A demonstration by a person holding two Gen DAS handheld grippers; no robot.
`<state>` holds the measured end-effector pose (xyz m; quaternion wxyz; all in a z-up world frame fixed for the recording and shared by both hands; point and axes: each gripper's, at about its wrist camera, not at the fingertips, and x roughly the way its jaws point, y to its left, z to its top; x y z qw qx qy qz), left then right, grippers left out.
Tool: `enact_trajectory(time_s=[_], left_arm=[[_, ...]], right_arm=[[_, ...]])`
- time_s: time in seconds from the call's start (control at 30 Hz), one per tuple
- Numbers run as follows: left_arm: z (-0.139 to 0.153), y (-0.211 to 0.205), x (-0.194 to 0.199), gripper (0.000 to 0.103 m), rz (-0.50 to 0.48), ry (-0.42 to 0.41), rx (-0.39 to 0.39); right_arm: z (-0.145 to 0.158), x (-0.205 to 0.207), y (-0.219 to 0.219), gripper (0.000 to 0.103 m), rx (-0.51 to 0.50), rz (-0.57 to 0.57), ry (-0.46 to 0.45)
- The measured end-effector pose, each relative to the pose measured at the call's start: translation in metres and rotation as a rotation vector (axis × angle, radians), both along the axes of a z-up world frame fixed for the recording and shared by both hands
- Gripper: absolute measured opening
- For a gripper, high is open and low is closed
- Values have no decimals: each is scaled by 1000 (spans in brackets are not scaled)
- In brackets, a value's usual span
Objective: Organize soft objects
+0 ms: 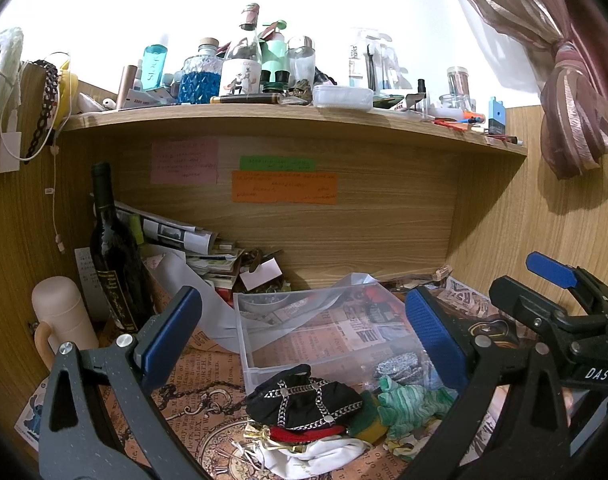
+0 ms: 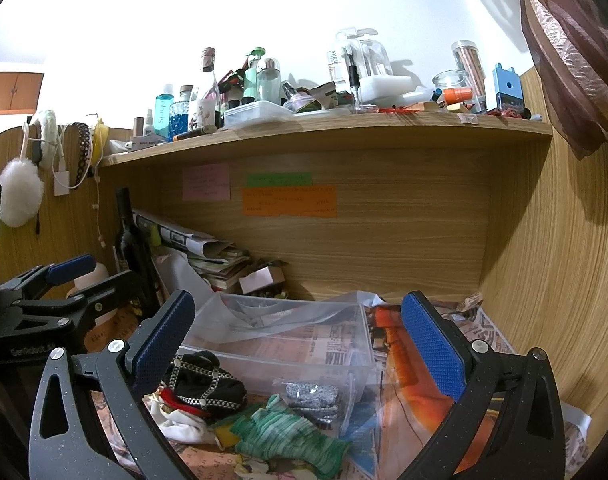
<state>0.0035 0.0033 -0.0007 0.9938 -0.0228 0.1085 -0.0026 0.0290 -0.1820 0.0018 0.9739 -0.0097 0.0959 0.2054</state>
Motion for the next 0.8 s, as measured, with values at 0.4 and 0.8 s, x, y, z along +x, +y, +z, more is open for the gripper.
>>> enact_trajectory(time_s=[0.4, 0.8], left_arm=[[1, -1, 0, 103, 1, -2, 4], [-10, 0, 11, 103, -47, 104, -8]], right_arm=[[1, -1, 2, 103, -1, 5, -2], [-12, 14, 4, 103, -32, 3, 79]])
